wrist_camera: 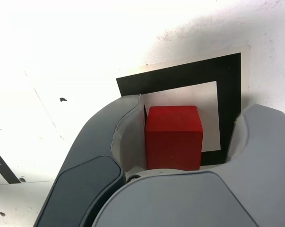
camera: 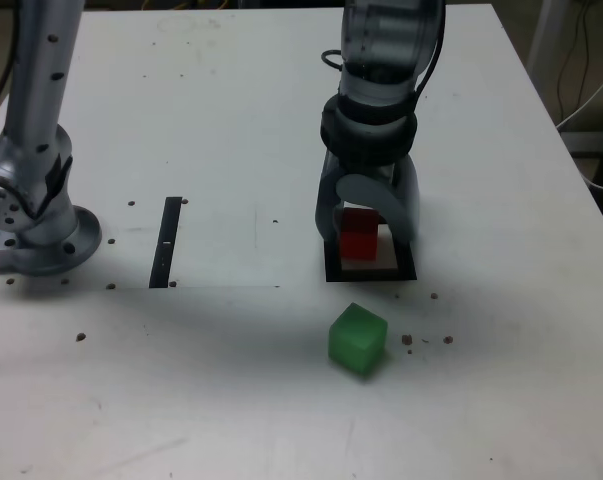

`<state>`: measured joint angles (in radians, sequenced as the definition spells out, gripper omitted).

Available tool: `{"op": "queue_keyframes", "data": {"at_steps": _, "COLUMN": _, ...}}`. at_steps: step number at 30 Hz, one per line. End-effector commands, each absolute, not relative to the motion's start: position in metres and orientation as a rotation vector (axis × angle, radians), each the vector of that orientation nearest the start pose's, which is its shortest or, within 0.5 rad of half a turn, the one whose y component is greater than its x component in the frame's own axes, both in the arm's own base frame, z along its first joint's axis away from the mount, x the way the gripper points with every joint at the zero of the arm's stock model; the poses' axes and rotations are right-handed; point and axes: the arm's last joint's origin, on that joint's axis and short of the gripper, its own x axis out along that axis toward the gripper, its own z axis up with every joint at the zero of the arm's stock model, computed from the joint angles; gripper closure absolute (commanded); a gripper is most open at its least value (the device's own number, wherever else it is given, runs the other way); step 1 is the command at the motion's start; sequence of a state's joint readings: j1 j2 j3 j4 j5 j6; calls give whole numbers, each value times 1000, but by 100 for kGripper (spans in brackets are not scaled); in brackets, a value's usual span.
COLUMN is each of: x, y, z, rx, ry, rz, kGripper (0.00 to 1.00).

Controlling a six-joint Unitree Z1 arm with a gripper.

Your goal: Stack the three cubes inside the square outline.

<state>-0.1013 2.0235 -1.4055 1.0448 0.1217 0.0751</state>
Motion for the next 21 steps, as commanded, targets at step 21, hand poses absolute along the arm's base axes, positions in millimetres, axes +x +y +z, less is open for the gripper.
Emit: {"op": "queue_keyframes", "data": {"at_steps": 21, "x": 284, "y": -16, "z": 283, "rx": 222, "ry": 1558, "rz": -35, "kGripper": 1}}
